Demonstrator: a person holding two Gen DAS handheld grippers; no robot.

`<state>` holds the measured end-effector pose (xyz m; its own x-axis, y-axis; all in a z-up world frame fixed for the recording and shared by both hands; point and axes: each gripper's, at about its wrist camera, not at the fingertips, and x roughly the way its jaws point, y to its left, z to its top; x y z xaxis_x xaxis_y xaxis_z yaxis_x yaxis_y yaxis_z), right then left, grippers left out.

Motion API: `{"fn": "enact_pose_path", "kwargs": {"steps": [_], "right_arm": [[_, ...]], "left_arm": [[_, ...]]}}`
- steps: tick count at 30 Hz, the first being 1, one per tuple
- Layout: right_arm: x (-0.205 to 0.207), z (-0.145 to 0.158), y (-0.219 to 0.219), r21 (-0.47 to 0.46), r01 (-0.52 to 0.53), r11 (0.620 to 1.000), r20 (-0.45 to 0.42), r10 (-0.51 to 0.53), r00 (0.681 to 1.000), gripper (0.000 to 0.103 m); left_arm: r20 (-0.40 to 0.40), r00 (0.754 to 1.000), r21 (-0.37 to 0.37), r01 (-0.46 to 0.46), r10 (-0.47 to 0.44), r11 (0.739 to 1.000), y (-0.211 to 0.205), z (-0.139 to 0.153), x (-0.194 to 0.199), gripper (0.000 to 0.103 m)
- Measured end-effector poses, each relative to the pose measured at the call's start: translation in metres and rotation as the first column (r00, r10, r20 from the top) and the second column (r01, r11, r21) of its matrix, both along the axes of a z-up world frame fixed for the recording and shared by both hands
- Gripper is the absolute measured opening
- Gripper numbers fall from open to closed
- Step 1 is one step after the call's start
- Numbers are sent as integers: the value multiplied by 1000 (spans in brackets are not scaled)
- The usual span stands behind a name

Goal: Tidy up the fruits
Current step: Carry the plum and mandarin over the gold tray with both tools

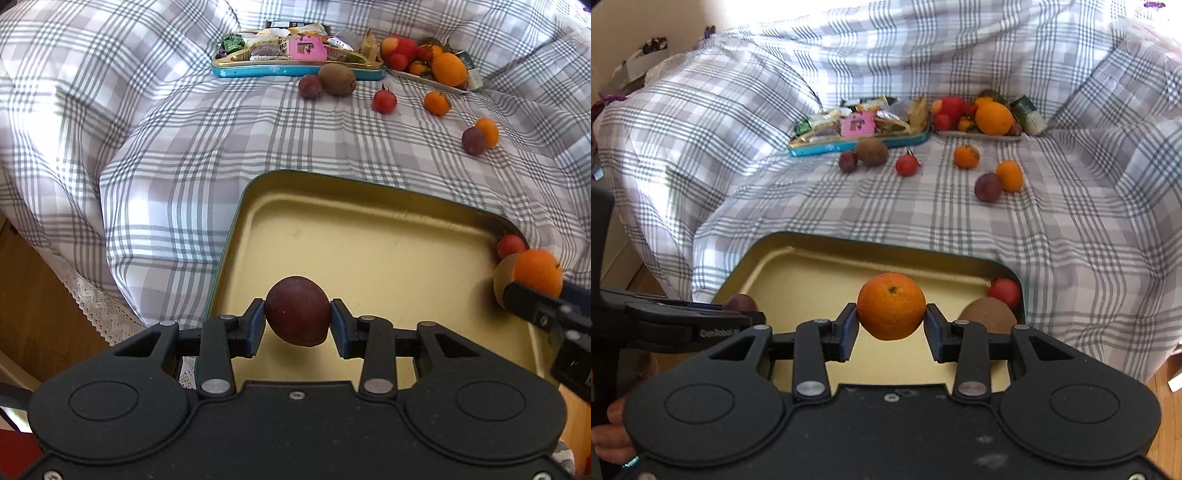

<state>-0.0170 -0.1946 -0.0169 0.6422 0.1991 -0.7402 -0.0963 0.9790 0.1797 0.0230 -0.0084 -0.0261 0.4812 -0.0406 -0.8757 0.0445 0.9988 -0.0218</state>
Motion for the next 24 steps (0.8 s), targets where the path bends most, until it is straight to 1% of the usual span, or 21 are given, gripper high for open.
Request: {"fn": "enact_pose_path", "kwargs": {"steps": [4, 6, 24], "right_arm": [[2, -7, 3, -7, -18, 1000, -40, 18, 999, 40], [0, -8, 5, -11, -29, 1000, -46, 28, 999, 40], [3, -11, 5, -13, -29, 1000, -63, 28, 998, 40]], "left_arm": [[-9, 1000, 0, -4, 4, 1000, 1, -1, 0, 47], [-15, 1000, -1, -6, 6, 1000, 2, -2, 1, 47], [-24, 1000, -11, -13, 13, 1000, 3, -2, 1, 48]]}}
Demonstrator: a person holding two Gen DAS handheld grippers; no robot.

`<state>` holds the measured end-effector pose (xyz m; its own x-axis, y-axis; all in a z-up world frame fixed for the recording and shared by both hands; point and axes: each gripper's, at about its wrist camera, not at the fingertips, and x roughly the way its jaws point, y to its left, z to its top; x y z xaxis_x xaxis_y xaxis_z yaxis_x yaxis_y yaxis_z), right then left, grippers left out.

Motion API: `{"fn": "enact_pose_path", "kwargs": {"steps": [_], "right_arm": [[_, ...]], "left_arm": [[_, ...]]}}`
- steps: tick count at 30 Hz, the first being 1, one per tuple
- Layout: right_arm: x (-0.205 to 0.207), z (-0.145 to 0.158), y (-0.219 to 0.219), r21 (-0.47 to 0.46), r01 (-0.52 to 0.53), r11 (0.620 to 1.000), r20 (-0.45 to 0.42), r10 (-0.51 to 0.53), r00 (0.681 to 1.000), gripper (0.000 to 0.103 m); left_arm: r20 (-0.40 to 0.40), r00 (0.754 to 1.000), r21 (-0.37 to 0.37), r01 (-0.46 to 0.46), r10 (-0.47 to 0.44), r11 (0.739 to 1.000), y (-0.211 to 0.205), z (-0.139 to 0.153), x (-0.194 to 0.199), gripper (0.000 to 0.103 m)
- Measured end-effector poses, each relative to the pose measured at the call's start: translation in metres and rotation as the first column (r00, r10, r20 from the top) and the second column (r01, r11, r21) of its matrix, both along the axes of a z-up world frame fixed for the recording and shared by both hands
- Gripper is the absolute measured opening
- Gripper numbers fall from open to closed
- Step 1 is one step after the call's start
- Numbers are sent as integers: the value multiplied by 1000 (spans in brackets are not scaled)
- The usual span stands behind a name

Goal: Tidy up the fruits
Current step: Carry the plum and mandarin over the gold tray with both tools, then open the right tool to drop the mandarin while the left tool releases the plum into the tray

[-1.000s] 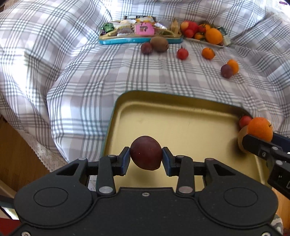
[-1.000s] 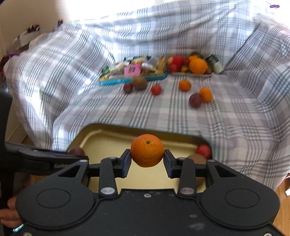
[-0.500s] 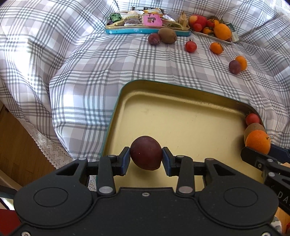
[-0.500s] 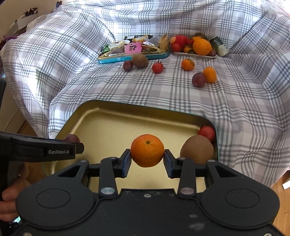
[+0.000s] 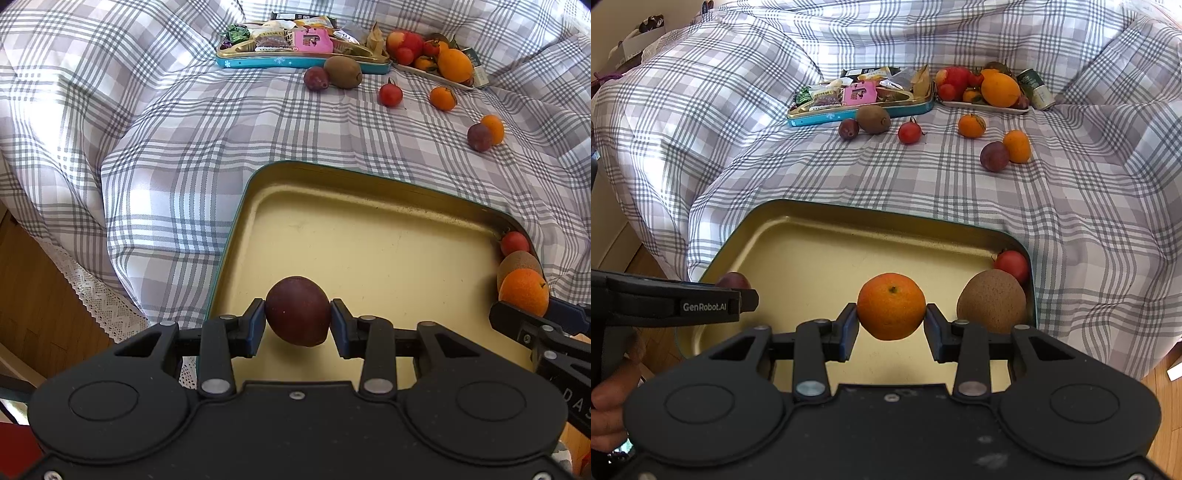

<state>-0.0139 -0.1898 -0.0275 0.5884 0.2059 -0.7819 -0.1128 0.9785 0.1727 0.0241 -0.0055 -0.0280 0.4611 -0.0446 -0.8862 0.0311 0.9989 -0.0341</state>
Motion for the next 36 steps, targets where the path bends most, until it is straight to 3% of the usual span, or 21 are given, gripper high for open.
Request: {"fn": "enact_pose_path", "kwargs": {"steps": [5, 11, 36], "right_arm": [[0, 0, 1, -16, -7, 1000, 0, 7, 1000, 41], [0, 1, 2, -20, -13, 1000, 5, 13, 1000, 41], [0, 1, 2, -26, -19, 999, 4, 19, 1000, 41]], "left_arm": [[-31, 999, -24, 9, -10, 1000, 1, -1, 2, 48], [-3, 1000, -17, 15, -15, 1000, -1, 3, -1, 48], [-28, 999, -17, 21, -21, 1000, -2, 0, -1, 48]]}}
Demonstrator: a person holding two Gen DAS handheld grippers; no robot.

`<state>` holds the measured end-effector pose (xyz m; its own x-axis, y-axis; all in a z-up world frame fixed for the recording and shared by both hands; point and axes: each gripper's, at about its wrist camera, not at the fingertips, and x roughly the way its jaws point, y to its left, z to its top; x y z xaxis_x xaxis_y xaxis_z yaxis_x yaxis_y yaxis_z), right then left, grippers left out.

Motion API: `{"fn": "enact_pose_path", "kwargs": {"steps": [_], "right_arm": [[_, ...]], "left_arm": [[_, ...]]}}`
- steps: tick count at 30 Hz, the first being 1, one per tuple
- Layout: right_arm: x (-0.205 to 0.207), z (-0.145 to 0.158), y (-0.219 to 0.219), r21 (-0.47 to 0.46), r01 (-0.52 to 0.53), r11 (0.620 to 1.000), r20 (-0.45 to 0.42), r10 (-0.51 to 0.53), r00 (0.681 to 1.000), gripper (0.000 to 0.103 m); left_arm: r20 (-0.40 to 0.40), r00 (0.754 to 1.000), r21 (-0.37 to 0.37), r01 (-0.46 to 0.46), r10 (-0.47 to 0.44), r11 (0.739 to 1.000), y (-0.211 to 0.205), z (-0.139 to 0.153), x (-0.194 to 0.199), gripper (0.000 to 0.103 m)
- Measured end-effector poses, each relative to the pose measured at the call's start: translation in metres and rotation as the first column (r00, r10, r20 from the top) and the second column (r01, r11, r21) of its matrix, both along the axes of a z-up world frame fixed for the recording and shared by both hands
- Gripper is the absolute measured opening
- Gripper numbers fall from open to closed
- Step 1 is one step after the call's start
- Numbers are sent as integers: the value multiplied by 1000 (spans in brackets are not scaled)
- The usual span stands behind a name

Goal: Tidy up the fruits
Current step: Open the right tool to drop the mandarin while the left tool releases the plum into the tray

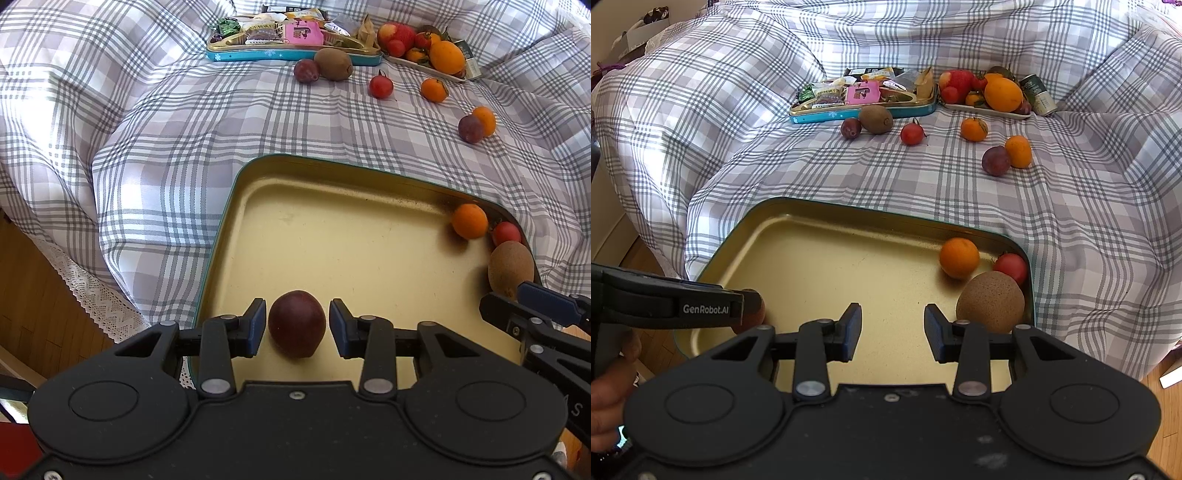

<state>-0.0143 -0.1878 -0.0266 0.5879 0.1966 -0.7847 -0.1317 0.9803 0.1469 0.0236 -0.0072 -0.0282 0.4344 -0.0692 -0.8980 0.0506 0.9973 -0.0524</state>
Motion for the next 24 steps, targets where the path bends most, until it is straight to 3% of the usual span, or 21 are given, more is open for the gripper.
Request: {"fn": "enact_pose_path", "kwargs": {"steps": [24], "right_arm": [[2, -2, 0, 2, 8, 1000, -10, -8, 1000, 41]], "left_arm": [[-8, 1000, -30, -14, 13, 999, 2, 1, 1, 47]]}}
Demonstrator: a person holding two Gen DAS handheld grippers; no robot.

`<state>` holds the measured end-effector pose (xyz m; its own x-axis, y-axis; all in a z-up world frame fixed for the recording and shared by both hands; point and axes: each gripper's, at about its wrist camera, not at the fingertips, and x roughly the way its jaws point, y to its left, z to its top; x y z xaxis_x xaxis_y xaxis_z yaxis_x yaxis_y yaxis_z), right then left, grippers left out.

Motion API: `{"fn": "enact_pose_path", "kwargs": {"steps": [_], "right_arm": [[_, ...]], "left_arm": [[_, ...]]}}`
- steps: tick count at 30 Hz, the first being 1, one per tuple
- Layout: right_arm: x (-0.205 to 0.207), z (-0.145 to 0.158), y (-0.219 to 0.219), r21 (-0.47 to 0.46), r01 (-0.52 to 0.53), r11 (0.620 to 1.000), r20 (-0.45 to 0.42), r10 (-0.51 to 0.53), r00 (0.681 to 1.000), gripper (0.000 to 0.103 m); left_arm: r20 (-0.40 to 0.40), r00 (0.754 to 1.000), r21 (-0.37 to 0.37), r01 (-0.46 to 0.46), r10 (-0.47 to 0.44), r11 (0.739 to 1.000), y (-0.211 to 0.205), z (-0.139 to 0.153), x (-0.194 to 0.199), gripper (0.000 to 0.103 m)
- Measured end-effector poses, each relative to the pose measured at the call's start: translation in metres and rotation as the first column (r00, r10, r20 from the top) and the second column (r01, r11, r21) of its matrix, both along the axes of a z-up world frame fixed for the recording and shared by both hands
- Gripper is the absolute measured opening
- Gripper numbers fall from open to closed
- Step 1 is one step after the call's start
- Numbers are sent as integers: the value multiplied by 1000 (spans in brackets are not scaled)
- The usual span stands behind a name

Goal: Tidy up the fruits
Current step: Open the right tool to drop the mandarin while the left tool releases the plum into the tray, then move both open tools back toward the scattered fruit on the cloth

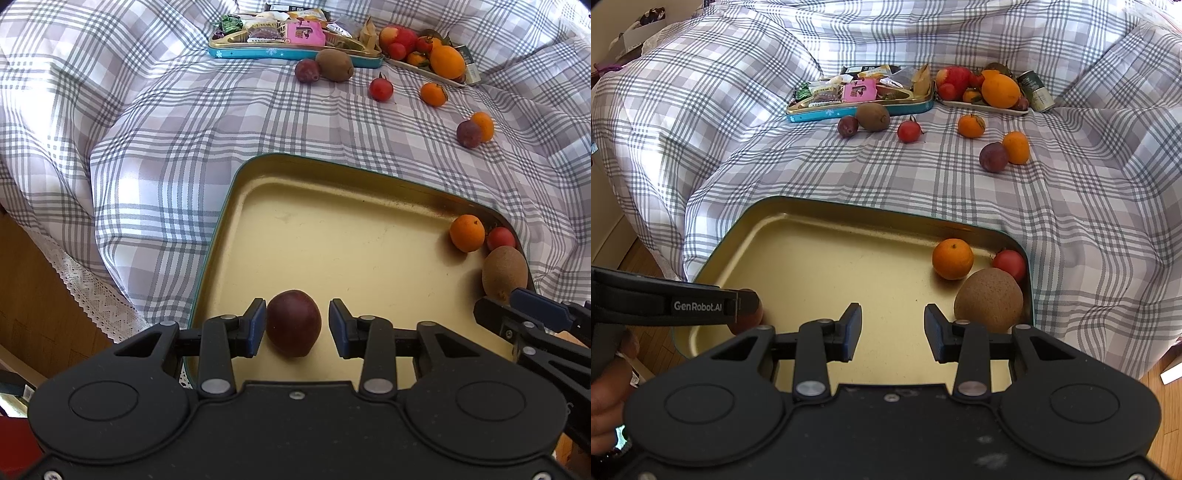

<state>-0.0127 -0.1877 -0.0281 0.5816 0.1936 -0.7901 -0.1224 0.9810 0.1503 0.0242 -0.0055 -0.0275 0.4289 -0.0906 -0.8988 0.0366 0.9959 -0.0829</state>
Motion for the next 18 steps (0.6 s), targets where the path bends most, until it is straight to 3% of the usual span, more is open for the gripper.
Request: {"fn": "enact_pose_path", "kwargs": {"steps": [13, 18], "right_arm": [[4, -5, -1, -9, 17, 1000, -11, -17, 1000, 41], [11, -9, -5, -6, 34, 999, -28, -35, 999, 41]], "left_arm": [[8, 999, 8, 44, -44, 999, -8, 1, 3, 47], [44, 997, 15, 65, -65, 998, -12, 9, 11, 47]]}}
